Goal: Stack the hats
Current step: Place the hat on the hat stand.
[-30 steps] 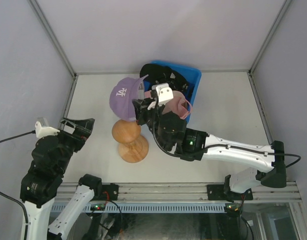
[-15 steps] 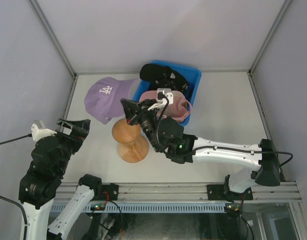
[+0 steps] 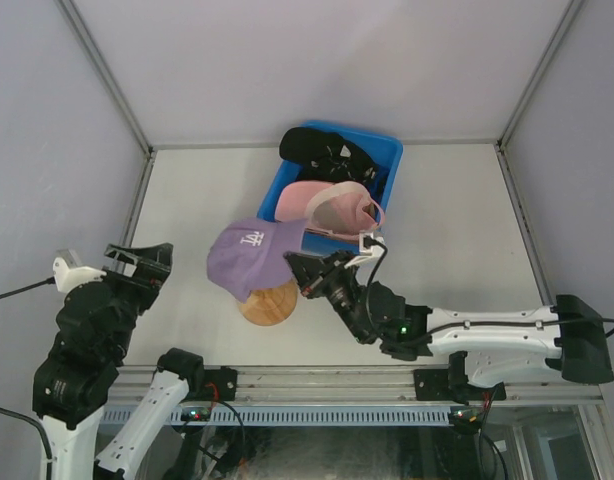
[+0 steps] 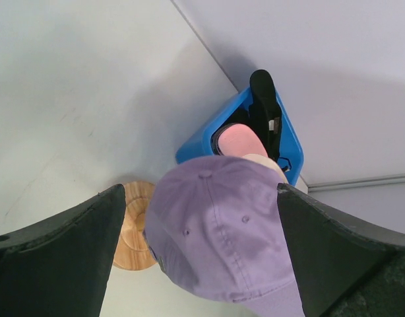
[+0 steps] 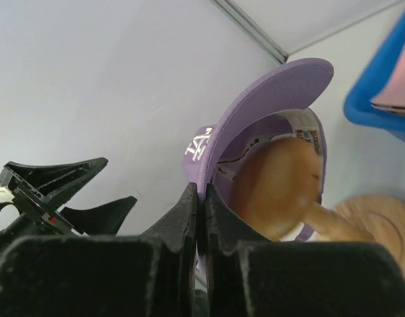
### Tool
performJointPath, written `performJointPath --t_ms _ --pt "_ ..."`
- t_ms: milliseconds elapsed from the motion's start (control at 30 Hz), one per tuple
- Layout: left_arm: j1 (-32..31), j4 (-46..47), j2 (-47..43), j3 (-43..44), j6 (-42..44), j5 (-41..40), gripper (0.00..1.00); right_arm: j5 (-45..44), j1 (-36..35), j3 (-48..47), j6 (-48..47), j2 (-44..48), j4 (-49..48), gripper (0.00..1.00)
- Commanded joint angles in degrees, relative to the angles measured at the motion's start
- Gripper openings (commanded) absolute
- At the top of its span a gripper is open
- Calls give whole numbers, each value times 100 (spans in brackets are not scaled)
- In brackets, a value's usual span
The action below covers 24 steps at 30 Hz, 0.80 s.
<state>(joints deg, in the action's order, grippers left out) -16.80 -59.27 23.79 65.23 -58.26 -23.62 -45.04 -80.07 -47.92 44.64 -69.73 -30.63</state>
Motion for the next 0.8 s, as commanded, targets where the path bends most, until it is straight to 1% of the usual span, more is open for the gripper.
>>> performJointPath --t_ms 0,233,367,633,767 --pt "43 206 -28 -267 114 51 100 -309 -66 714 822 727 -628 0" --pt "36 649 108 -622 210 507 99 -424 96 1844 1472 1458 -768 0" --pt "36 870 190 -756 373 807 99 -483 175 2376 1889 1717 -717 0" --pt "35 1058 402 -988 585 1271 99 -493 159 3341 2913 1777 -1043 0" --pt "34 1164 415 -1167 620 1473 99 -470 159 3551 3096 1691 -1026 0"
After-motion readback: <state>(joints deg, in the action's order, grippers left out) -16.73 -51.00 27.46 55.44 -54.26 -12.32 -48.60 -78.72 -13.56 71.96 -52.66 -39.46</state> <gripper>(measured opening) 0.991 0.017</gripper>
